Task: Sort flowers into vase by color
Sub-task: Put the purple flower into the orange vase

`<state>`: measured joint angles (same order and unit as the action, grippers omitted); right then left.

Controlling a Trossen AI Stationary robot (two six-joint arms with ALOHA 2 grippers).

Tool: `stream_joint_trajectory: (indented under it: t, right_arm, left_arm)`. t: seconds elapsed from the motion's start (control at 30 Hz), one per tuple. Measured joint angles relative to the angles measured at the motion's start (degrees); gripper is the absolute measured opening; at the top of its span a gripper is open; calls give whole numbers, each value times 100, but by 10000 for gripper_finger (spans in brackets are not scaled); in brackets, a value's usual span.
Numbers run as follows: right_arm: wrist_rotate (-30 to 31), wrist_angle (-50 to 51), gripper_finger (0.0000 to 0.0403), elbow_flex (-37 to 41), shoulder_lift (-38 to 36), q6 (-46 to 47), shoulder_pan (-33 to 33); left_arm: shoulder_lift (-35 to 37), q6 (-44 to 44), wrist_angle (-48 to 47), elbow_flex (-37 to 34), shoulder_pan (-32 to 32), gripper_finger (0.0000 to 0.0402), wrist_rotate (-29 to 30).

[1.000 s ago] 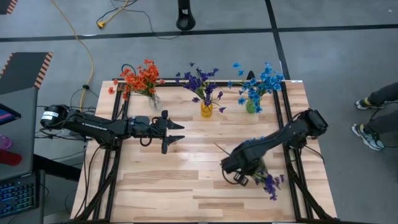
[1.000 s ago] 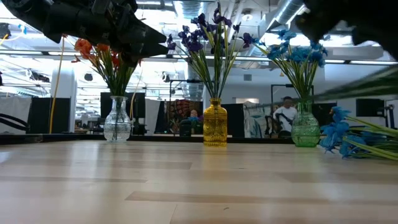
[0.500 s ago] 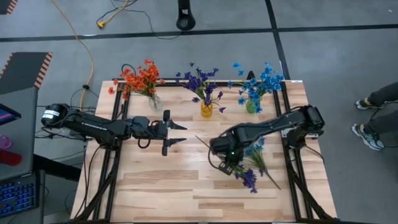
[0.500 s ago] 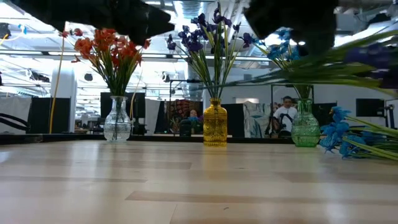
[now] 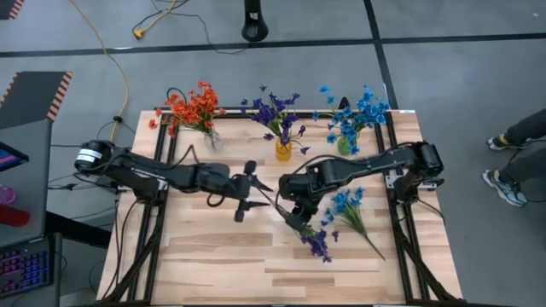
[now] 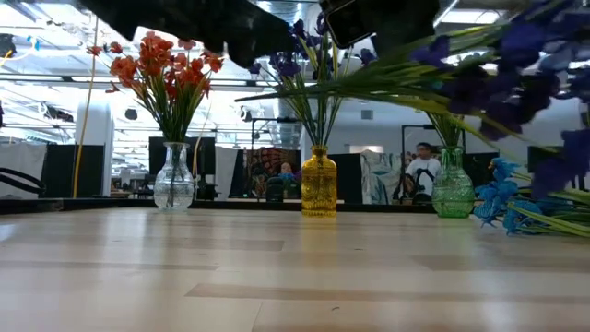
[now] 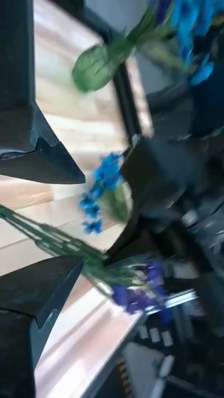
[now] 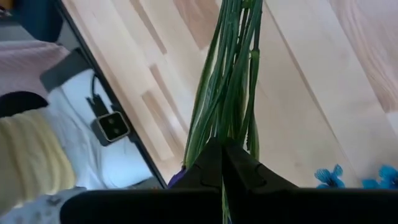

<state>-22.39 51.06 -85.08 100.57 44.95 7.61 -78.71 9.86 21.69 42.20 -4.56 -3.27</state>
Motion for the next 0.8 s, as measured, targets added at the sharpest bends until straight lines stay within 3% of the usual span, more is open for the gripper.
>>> stream_joint_trajectory:
  t: [0.3,0.53,0.8]
  right_arm:
    - [-73,-112,29,0,0,191,-258]
    - [-252,-370,29,0,0,698,-447]
    - [-1023,-1292,28,0,0,1367,-699]
  left_arm:
    - [-581,637,-1585,1033,-198,185,151]
    - [-676,1199,-1927,1258,-484,185,1084]
    - [-674,1988,-2202,1259,-833,185,2122]
